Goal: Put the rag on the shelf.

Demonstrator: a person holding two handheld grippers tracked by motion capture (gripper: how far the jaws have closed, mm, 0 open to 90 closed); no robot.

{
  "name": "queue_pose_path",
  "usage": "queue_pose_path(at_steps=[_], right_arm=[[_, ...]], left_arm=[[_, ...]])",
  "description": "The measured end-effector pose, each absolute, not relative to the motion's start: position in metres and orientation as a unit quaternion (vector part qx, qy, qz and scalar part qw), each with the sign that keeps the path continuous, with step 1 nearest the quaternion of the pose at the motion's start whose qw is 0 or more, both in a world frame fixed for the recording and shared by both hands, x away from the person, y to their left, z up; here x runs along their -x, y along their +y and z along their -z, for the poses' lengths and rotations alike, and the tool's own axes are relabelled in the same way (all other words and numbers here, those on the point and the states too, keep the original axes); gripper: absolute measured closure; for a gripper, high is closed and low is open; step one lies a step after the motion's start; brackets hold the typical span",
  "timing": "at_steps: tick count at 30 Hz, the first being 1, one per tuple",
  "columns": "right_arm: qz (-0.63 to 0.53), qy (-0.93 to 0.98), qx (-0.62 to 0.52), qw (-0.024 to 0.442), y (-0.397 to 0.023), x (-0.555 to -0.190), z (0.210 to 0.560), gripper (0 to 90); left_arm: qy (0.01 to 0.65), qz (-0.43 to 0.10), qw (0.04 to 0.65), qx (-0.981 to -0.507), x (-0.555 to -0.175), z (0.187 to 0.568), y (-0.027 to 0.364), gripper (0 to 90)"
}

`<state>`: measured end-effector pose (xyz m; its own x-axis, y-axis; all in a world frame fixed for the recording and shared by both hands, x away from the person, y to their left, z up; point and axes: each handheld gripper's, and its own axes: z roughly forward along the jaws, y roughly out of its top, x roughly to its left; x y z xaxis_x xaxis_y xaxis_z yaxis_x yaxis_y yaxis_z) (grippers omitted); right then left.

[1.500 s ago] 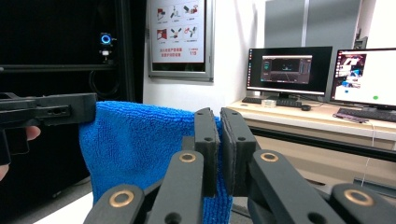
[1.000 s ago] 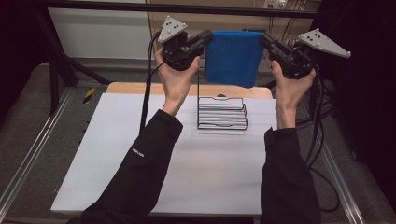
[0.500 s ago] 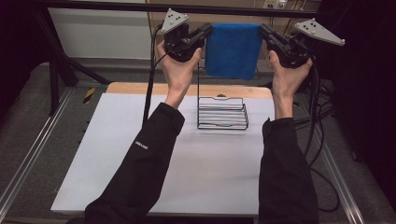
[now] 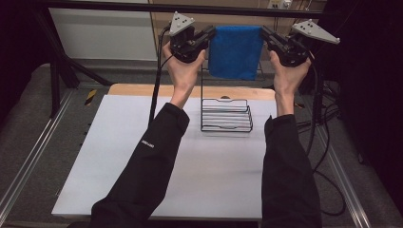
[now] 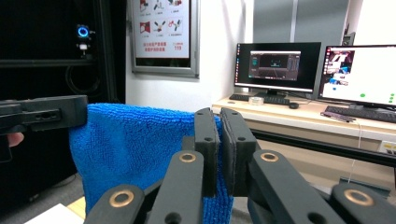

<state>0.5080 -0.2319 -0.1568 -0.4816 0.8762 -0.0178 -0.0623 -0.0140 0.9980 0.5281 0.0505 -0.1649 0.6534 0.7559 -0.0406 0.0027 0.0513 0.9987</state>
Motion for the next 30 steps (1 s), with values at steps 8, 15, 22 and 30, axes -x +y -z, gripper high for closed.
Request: queue_pose_path(at_steps=[8,15,22,30], right_arm=[[-0.614,0.609,-0.345,0.366,-0.233,-0.513,0.170,86.3],[-0.608,0.617,-0.346,0.360,-0.235,-0.507,0.179,86.3],[-0.608,0.619,-0.351,0.351,-0.241,-0.500,0.190,86.3],[-0.604,0.626,-0.350,0.347,-0.243,-0.494,0.200,86.3]], left_arm=[[0.299,-0.286,0.649,-0.639,-0.530,0.178,0.054,85.4],[0.287,-0.279,0.646,-0.650,-0.524,0.188,0.054,85.4],[0.278,-0.269,0.639,-0.665,-0.519,0.198,0.053,85.4],[0.269,-0.269,0.626,-0.680,-0.514,0.203,0.052,85.3]])
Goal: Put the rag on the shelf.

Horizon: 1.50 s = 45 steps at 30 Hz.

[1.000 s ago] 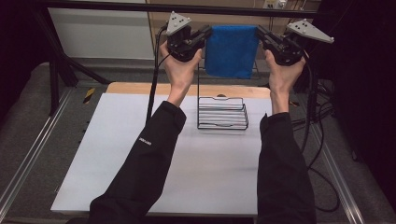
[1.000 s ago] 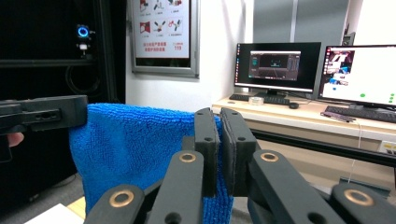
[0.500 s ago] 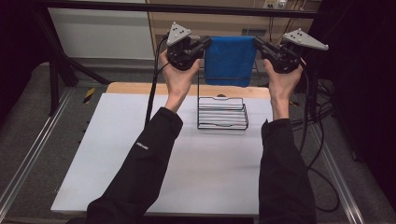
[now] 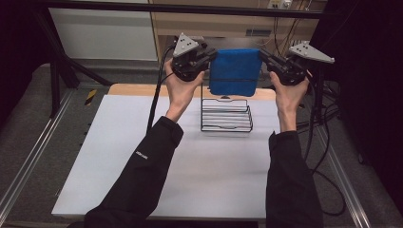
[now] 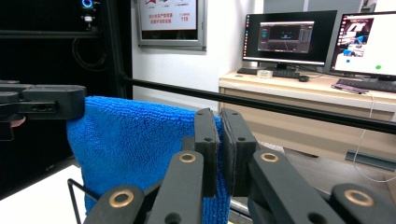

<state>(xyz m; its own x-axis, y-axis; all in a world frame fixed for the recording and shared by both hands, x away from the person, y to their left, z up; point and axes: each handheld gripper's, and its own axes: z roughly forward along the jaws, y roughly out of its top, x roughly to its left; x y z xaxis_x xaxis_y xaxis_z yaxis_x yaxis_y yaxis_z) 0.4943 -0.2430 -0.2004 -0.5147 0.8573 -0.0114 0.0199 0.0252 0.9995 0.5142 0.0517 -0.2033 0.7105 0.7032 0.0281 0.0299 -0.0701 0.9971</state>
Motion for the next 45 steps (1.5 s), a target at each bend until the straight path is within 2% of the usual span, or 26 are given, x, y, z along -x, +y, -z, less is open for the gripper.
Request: queue_pose_path(at_steps=[32,45], right_arm=[[-0.572,0.680,-0.328,0.319,-0.249,-0.465,0.219,85.8],[-0.555,0.704,-0.330,0.296,-0.250,-0.462,0.233,85.5]], left_arm=[[0.248,-0.251,0.588,-0.728,-0.488,0.223,0.055,84.9],[0.266,-0.222,0.566,-0.748,-0.486,0.234,0.055,82.0]])
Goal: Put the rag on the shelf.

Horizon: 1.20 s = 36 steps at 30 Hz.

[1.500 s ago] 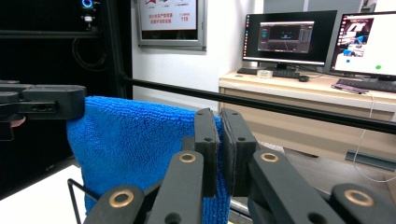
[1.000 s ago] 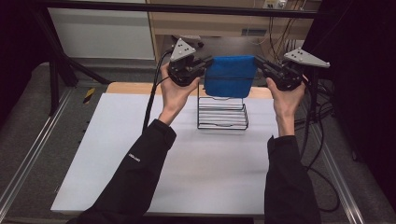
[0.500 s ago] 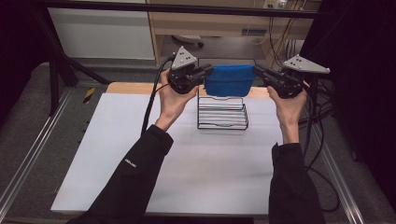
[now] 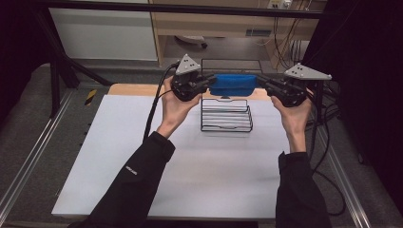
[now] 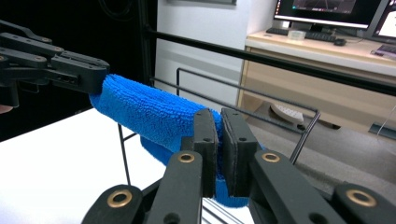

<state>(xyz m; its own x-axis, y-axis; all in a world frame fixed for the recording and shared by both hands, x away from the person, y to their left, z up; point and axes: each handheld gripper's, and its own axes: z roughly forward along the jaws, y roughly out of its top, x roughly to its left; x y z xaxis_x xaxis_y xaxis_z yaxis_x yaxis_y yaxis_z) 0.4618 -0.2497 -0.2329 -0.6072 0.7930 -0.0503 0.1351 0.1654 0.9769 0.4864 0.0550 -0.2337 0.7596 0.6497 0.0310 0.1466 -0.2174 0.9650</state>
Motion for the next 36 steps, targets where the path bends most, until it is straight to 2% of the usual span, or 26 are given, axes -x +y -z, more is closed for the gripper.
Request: queue_pose_path(at_steps=[6,15,25,36], right_arm=[[-0.552,0.708,-0.331,0.291,-0.250,-0.462,0.237,85.3],[-0.544,0.717,-0.330,0.285,-0.248,-0.463,0.244,85.0],[-0.544,0.719,-0.328,0.281,-0.248,-0.462,0.248,83.5],[-0.543,0.725,-0.331,0.264,-0.249,-0.461,0.257,75.6]], left_arm=[[0.272,-0.207,0.569,-0.748,-0.484,0.223,0.059,76.6],[0.274,-0.194,0.582,-0.741,-0.484,0.208,0.059,77.1],[0.283,-0.159,0.517,-0.792,-0.492,0.232,0.048,88.7],[0.284,-0.158,0.492,-0.808,-0.496,0.251,0.044,89.9]])
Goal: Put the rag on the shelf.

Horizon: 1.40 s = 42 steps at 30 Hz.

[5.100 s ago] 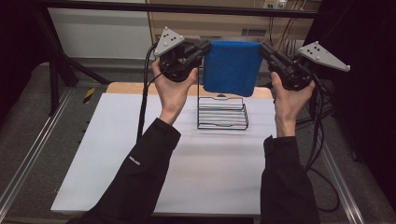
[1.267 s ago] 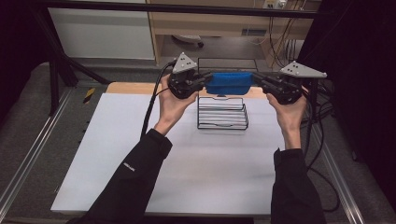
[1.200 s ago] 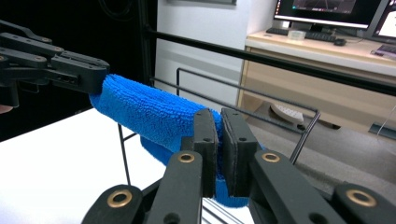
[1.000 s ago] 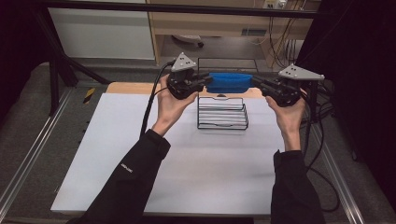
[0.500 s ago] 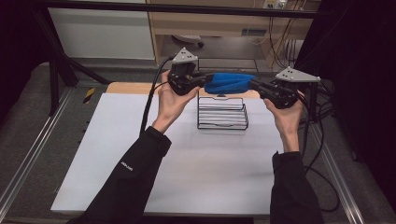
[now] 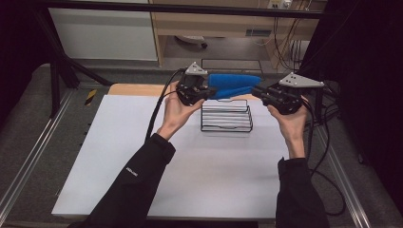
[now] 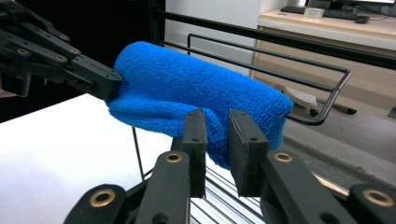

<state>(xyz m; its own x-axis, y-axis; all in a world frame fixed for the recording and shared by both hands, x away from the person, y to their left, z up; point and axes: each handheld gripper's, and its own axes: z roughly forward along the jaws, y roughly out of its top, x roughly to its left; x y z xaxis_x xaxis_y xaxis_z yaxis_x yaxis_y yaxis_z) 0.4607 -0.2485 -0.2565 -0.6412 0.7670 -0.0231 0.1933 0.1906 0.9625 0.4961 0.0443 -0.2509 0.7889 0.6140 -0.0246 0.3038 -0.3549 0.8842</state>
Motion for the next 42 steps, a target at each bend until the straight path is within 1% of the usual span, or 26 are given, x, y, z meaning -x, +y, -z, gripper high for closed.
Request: queue_pose_path(at_steps=[2,6,7,9,11,16,20,25,27,33,36,40,42], right_arm=[[-0.546,0.724,-0.331,0.260,-0.249,-0.461,0.257,74.1],[-0.551,0.722,-0.335,0.248,-0.249,-0.460,0.258,74.6],[-0.553,0.722,-0.336,0.246,-0.249,-0.460,0.259,76.6],[-0.550,0.725,-0.342,0.232,-0.250,-0.460,0.261,84.2],[-0.539,0.731,-0.351,0.229,-0.250,-0.461,0.264,88.0],[-0.520,0.734,-0.368,0.234,-0.250,-0.466,0.273,87.5],[-0.518,0.734,-0.369,0.240,-0.249,-0.468,0.275,84.5],[-0.519,0.732,-0.364,0.250,-0.248,-0.468,0.276,76.8],[-0.526,0.729,-0.361,0.248,-0.249,-0.465,0.275,73.4],[-0.538,0.720,-0.357,0.255,-0.252,-0.454,0.269,59.7],[-0.541,0.716,-0.359,0.255,-0.251,-0.448,0.267,46.8],[-0.536,0.719,-0.366,0.250,-0.249,-0.443,0.268,34.0],[-0.533,0.720,-0.368,0.250,-0.249,-0.440,0.270,30.1]], left_arm=[[0.284,-0.159,0.491,-0.808,-0.497,0.252,0.044,89.9],[0.283,-0.163,0.489,-0.809,-0.498,0.255,0.043,89.9],[0.283,-0.165,0.488,-0.809,-0.498,0.256,0.043,89.9],[0.283,-0.168,0.488,-0.809,-0.498,0.257,0.043,89.9],[0.282,-0.168,0.488,-0.809,-0.498,0.258,0.043,89.9],[0.281,-0.175,0.489,-0.807,-0.498,0.259,0.045,89.9],[0.280,-0.178,0.491,-0.805,-0.499,0.259,0.046,89.9],[0.278,-0.178,0.494,-0.804,-0.497,0.261,0.048,89.3],[0.275,-0.181,0.492,-0.806,-0.494,0.262,0.050,87.0],[0.274,-0.190,0.479,-0.812,-0.485,0.262,0.061,74.6],[0.278,-0.187,0.478,-0.812,-0.479,0.263,0.069,65.8],[0.278,-0.188,0.469,-0.817,-0.471,0.272,0.081,55.3],[0.278,-0.189,0.466,-0.819,-0.466,0.278,0.088,51.2]])
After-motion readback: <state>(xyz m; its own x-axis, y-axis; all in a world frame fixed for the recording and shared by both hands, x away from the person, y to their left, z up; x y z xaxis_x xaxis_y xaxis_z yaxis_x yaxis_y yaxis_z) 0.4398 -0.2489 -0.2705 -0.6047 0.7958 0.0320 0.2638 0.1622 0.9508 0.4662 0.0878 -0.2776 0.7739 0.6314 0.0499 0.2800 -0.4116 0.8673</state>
